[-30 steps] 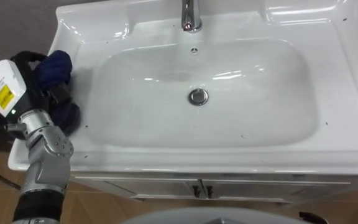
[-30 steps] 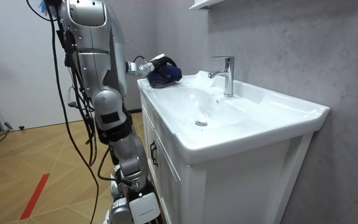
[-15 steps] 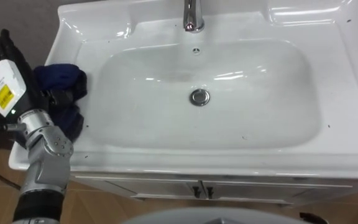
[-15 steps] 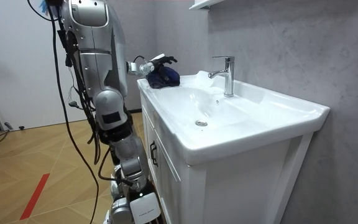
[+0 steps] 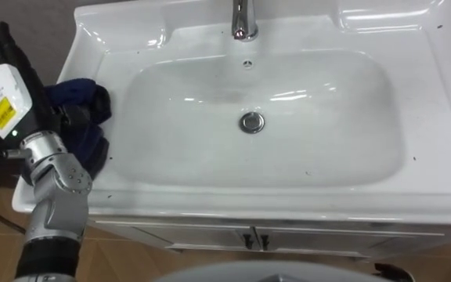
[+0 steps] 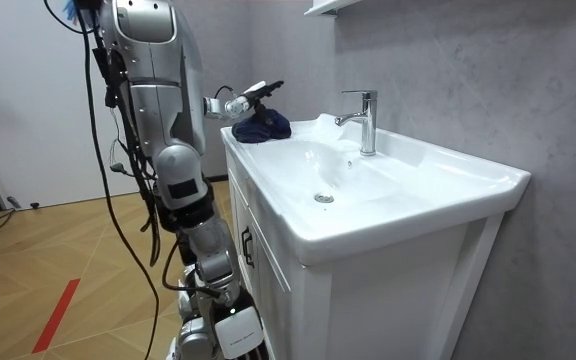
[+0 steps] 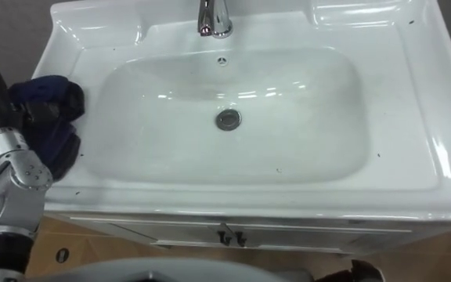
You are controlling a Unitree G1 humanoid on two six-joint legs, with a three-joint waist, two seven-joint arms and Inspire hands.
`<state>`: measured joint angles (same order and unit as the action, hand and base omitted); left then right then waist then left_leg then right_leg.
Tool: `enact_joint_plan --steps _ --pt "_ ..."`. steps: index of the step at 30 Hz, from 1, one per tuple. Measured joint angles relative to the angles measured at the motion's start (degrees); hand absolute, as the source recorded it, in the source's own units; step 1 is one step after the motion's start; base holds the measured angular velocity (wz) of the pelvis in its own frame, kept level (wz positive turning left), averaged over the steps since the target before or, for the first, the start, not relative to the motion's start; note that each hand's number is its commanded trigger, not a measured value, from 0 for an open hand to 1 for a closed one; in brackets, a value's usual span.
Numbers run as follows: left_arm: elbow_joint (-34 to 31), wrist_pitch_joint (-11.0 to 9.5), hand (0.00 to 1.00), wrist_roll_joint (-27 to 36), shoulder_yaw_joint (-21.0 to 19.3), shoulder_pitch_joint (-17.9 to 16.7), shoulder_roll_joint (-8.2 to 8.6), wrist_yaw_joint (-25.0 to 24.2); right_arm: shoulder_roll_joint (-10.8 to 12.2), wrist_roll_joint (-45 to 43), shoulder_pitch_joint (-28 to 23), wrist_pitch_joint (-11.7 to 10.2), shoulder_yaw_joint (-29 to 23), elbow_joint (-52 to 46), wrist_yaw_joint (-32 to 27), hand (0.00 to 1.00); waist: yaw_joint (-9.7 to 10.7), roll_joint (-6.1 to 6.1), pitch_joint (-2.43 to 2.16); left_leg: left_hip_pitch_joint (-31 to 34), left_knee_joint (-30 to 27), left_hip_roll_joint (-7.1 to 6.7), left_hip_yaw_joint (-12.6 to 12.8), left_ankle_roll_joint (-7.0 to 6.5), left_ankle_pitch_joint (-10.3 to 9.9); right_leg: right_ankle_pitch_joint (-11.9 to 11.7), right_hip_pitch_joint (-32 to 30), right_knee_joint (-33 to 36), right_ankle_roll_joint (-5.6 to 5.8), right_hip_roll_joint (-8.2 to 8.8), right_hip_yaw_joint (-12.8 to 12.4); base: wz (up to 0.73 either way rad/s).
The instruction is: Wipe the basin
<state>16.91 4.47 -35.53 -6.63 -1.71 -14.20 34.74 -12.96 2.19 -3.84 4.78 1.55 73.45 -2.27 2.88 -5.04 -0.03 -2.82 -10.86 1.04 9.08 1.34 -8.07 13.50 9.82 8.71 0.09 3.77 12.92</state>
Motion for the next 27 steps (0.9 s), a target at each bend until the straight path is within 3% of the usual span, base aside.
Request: enact_joint_plan --steps 5,8,12,17,23,27 --pt "-0.10 -0.43 0.00 2.45 0.00 -0.01 0.00 0.06 0.08 -0.03 -0.07 -0.04 -0.20 0.05 -0.09 0.00 0.14 0.01 0.01 -0.10 -0.02 0.00 -0.39 0.00 0.00 0.00 0.13 -0.03 0.00 -0.04 0.05 0.00" --pt "-2.07 -1.53 0.00 6.51 -0.01 -0.01 0.01 0.06 0.47 -0.01 -0.08 -0.21 -0.32 -0.05 -0.07 0.00 0.17 0.33 0.11 0.35 -0.37 -0.01 -0.51 0.00 0.00 0.00 0.06 -0.06 0.01 -0.03 0.47 0.06" --pt "-5.24 -2.68 0.00 9.13 -0.16 -0.01 0.01 0.09 0.59 -0.30 -0.11 -0.53 -0.58 -0.08 -0.07 0.00 0.13 0.73 0.00 0.55 -0.46 -0.23 -1.81 0.00 0.00 0.01 0.17 -0.03 0.01 0.01 1.18 0.09" --pt "-9.92 -5.09 0.00 12.46 -1.21 0.02 0.01 0.82 0.98 -0.17 0.07 -1.68 -0.57 -0.48 -0.21 0.00 -0.24 1.47 -0.26 0.54 -0.47 -0.23 -1.69 0.00 0.00 0.02 0.19 -0.04 0.03 -0.01 1.27 0.01" --pt "-14.63 -7.63 0.00 26.32 -6.89 1.49 0.01 1.32 1.40 2.27 -0.26 -2.48 -0.61 -0.44 -0.66 0.00 -1.76 1.68 -0.27 0.06 -0.56 -0.15 -1.60 0.00 0.00 0.02 0.22 -0.05 0.03 0.03 0.45 -0.08" --pt "-18.49 -8.62 0.00 32.97 -11.41 1.48 0.00 4.96 1.27 1.99 -0.31 -2.83 -0.71 -0.35 -0.70 0.00 -2.41 1.32 -0.04 0.19 -0.55 -0.25 -1.71 -0.01 0.00 0.14 0.11 -0.02 0.19 0.10 0.54 0.02"
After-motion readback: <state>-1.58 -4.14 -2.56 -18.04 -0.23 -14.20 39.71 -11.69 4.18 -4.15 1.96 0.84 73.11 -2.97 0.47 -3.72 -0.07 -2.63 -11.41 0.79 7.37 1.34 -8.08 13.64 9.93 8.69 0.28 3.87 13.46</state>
